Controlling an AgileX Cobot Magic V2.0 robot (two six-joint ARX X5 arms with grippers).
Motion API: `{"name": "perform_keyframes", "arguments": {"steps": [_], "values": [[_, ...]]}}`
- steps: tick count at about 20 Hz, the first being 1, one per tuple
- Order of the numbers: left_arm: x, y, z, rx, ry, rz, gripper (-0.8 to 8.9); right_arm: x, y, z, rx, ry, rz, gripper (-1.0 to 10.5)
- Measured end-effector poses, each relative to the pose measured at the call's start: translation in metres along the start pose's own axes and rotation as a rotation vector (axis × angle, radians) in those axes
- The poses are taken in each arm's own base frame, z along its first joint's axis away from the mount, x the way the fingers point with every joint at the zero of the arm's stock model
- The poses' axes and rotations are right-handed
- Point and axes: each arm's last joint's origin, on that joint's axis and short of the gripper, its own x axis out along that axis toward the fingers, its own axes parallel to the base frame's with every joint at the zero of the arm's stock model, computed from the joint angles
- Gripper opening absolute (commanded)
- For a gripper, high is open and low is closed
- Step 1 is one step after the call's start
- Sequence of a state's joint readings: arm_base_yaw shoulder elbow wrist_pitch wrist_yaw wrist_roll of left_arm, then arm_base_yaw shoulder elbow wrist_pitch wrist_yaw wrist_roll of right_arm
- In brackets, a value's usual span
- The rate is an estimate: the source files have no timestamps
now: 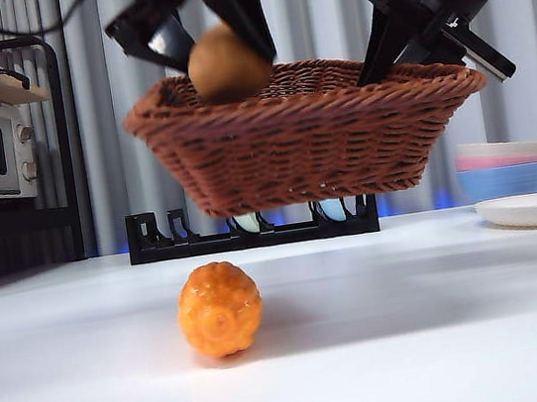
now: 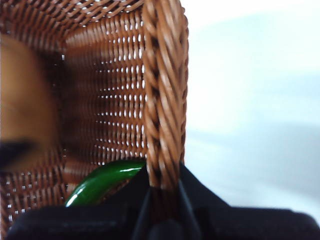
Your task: Pick up the basket,pick up the corn from the table,pick up the potato from the table,pick up the cucumber from the table,put all items into the basket
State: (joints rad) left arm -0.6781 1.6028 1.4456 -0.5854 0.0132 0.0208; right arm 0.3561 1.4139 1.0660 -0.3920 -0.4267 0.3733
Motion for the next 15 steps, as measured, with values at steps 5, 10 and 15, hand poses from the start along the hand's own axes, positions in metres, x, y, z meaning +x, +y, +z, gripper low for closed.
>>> {"name": "perform_keyframes", "arguments": {"steps": [5,10,15], "values": [[0.005,-0.013,-0.004,0.075,0.043,0.002,5.43,0.000,0.000,0.000,0.002,-0.001,-0.004,-0.1],[0.002,-0.014,-0.006,0.043,0.077,0.001,5.42,0.000,-0.001,-0.001,0.007,0.013,-0.006,-0.1],[-0.076,-0.017,0.017,0.012,0.115,-0.057,5.42,0.000,-0.001,-0.001,0.007,0.009,-0.006,-0.1]]}}
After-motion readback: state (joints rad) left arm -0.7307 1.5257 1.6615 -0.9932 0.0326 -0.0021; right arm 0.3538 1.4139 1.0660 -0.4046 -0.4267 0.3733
